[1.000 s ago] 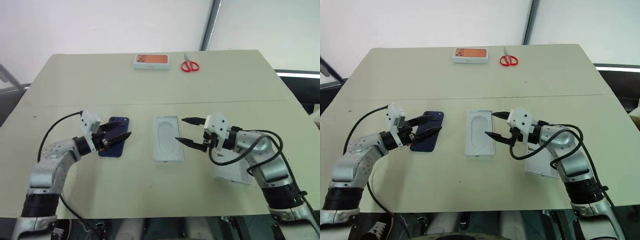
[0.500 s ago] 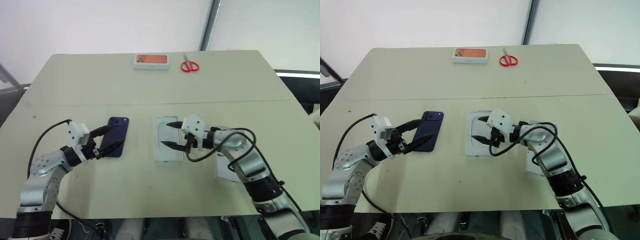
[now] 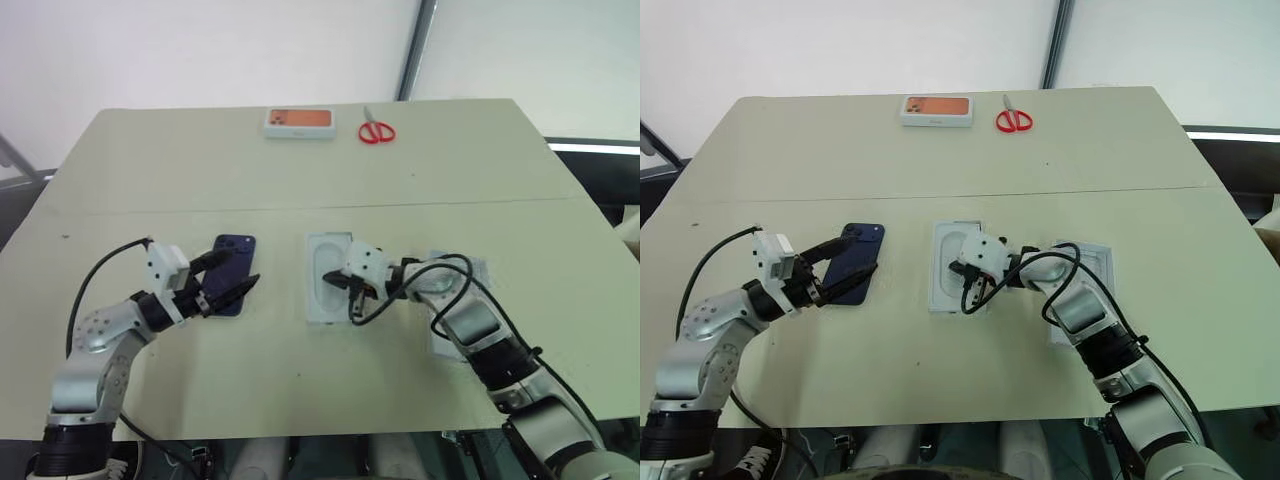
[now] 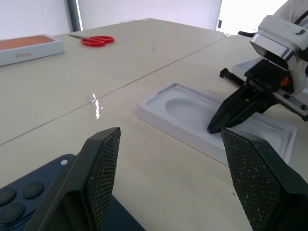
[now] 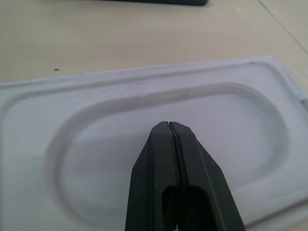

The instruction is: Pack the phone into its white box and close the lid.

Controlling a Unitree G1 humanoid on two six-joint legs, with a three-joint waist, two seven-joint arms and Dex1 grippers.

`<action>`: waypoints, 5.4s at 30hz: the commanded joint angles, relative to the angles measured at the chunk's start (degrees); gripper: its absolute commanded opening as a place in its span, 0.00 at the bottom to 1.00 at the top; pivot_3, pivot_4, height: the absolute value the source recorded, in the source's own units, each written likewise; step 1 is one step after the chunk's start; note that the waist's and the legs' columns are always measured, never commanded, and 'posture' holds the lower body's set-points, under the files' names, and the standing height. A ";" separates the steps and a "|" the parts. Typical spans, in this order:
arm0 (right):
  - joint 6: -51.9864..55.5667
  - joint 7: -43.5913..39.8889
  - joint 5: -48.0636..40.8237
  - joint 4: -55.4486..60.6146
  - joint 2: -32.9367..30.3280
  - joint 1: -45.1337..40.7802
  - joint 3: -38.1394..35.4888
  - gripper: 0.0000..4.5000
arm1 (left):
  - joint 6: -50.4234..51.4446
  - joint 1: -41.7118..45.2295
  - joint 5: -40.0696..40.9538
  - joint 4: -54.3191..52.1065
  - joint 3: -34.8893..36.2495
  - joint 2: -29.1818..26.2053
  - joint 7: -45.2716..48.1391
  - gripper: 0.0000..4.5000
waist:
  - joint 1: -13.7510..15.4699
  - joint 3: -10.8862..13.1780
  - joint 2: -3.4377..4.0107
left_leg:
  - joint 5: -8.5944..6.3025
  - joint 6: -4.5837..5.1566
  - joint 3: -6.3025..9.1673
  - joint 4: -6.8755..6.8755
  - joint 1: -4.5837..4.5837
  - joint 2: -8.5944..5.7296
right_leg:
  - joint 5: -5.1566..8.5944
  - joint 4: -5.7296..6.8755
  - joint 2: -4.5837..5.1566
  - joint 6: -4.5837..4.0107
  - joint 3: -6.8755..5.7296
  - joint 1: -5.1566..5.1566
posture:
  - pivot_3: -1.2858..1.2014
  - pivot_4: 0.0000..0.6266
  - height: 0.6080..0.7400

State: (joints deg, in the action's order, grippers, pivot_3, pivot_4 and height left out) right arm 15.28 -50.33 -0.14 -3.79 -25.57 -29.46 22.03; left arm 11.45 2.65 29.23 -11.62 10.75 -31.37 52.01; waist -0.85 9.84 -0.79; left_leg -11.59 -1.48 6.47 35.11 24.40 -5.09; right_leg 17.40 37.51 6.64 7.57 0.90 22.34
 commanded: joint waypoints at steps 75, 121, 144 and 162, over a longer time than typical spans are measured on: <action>6.55 8.72 17.36 -17.15 22.75 -16.89 13.13 0.01 | 55.99 24.18 3.98 33.89 -9.31 -5.49 9.66 0.79 | 0.29 -0.80 0.68 | 0.06 -0.11 0.08 -0.10 -0.62 -0.18 | 0.04 0.51 0.01 0.00 0.14 -0.13 | 0.52 0.24 1.00; 3.69 6.13 19.89 -18.94 22.83 -16.82 11.07 0.01 | 69.37 30.07 5.23 25.46 2.38 4.14 -4.21 0.79 | 0.63 -0.82 0.63 | 0.06 -0.13 0.11 -0.11 -0.78 -0.17 | 0.06 0.44 0.00 0.04 0.11 -0.35 | 0.52 0.24 1.00; 3.37 6.17 20.03 -18.48 22.56 -16.34 11.29 0.01 | 68.34 26.15 12.71 24.29 10.21 -0.67 -6.69 0.79 | -1.44 -0.74 0.50 | 0.12 -0.24 0.03 -0.47 -0.77 -0.03 | 0.10 0.43 -0.11 -0.01 0.23 -0.05 | 0.52 0.24 1.00; 3.16 5.67 19.07 -18.10 22.46 -16.47 10.34 0.00 | 67.19 23.41 16.26 25.93 12.08 2.24 -8.89 0.02 | -1.53 -0.67 0.33 | 0.14 -0.28 0.04 -0.55 -0.77 -0.02 | 0.10 0.40 -0.11 -0.01 0.24 -0.03 | 0.52 0.24 1.00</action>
State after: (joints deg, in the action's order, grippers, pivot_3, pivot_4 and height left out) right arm 18.37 -44.25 19.63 -22.89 -3.57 -45.99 32.79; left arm 79.07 25.88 44.23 15.58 21.60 -28.30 43.19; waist -2.38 9.18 -0.46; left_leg -11.45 -1.76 6.51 34.56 23.63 -5.11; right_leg 17.50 37.91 6.53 7.56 1.14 22.31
